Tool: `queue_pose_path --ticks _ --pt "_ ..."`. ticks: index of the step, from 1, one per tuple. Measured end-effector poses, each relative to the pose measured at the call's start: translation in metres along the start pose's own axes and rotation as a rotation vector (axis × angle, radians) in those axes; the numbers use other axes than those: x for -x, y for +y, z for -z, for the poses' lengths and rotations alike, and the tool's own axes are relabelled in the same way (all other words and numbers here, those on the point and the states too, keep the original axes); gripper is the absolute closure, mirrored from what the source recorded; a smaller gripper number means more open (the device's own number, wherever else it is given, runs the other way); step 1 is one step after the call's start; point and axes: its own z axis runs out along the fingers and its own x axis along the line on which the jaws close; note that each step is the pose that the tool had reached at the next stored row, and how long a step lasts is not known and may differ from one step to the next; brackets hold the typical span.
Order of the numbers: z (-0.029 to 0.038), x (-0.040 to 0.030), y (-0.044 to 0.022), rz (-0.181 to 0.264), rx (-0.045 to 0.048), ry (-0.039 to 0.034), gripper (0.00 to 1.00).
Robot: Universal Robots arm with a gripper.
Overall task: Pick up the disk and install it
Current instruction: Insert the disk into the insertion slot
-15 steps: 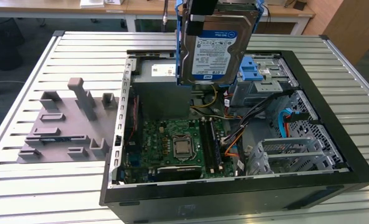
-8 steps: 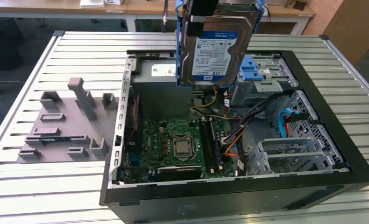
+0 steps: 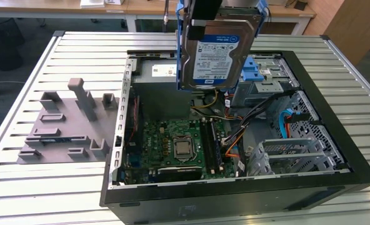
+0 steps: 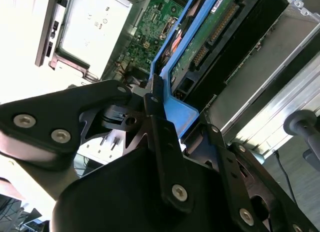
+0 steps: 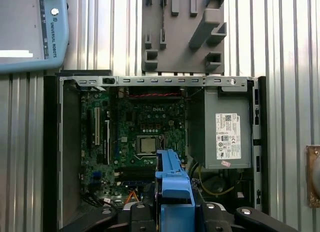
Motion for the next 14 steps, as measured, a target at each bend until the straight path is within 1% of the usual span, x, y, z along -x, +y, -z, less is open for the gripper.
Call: queue_pose_path --ticks 5,8,11,14 --pt "-0.0002 -0.0104 -0.0002 0.0 0.0001 0.0001 0.63" --pt "-0.0015 -0.0162 -0.0011 0.0 0.0 0.0 0.63" --pt "-0.004 -0.0201 -0.0053 0.0 -0.0001 -0.0003 0.63" --pt "-0.0061 -0.0214 -0.0123 0.0 0.0001 0.0004 0.63"
